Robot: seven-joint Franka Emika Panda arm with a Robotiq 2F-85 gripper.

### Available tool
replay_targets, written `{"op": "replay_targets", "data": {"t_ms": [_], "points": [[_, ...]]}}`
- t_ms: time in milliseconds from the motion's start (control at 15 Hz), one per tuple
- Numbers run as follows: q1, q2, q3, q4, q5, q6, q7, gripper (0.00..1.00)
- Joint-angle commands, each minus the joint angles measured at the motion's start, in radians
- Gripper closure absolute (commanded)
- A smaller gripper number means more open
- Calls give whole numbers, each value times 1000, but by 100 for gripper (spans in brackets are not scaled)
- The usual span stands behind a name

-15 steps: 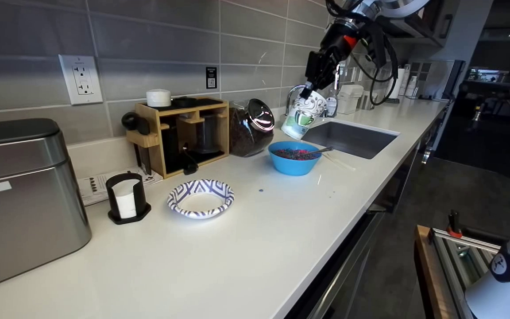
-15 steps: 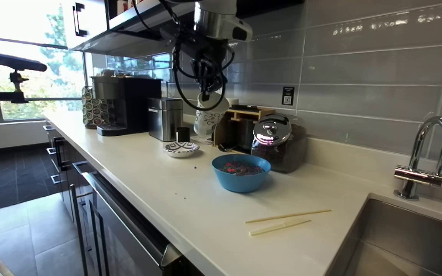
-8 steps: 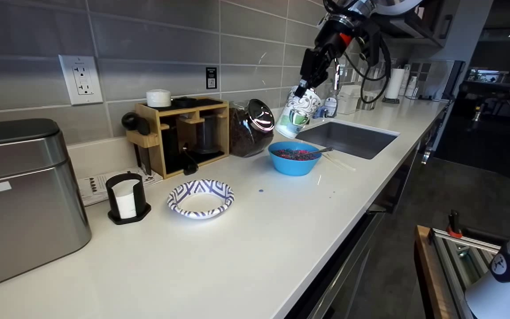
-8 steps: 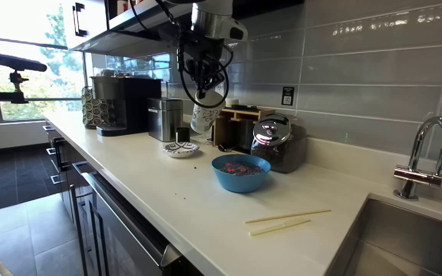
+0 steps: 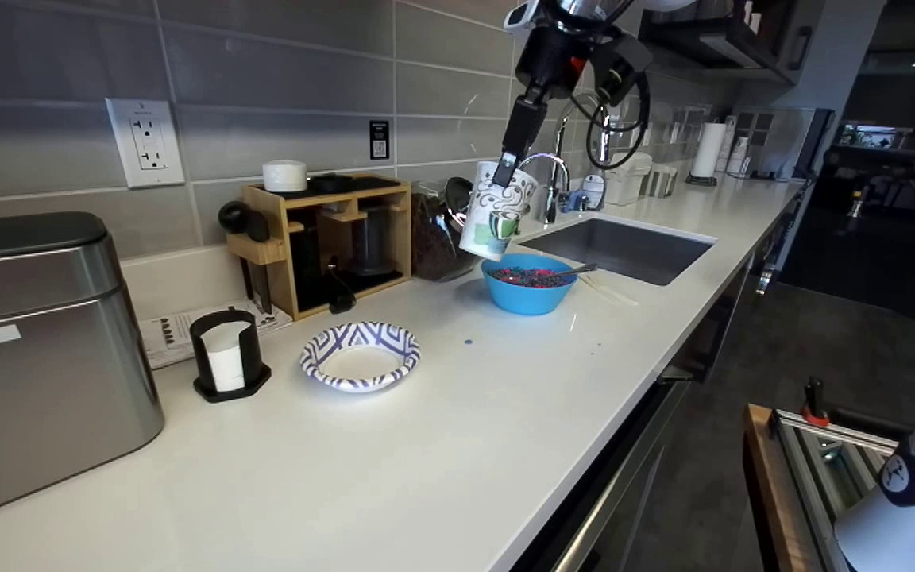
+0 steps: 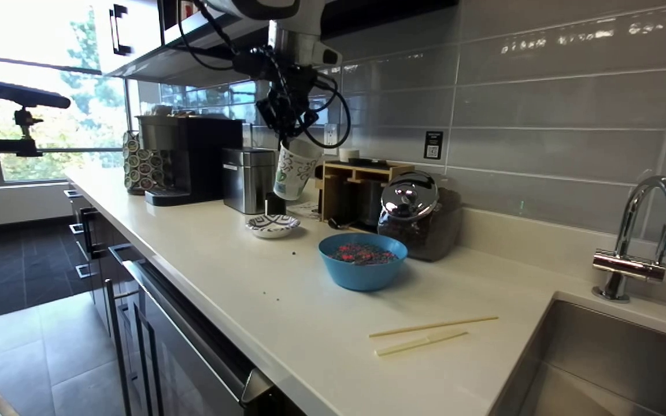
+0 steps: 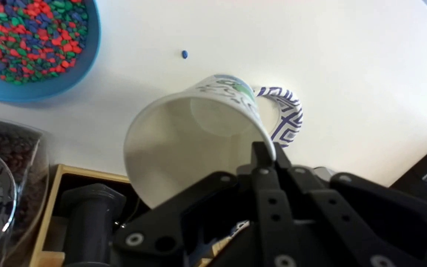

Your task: Pour the contents of the cup into the bowl

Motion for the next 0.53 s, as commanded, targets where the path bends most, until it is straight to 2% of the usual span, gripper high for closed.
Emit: {"op": "replay_targets", "data": {"t_ms": [0, 200, 467], "points": [[31, 73, 25, 50, -97, 6, -74, 100], [41, 128, 59, 74, -192, 20, -119, 100], [39, 193, 93, 78, -323, 115, -154, 100]]}}
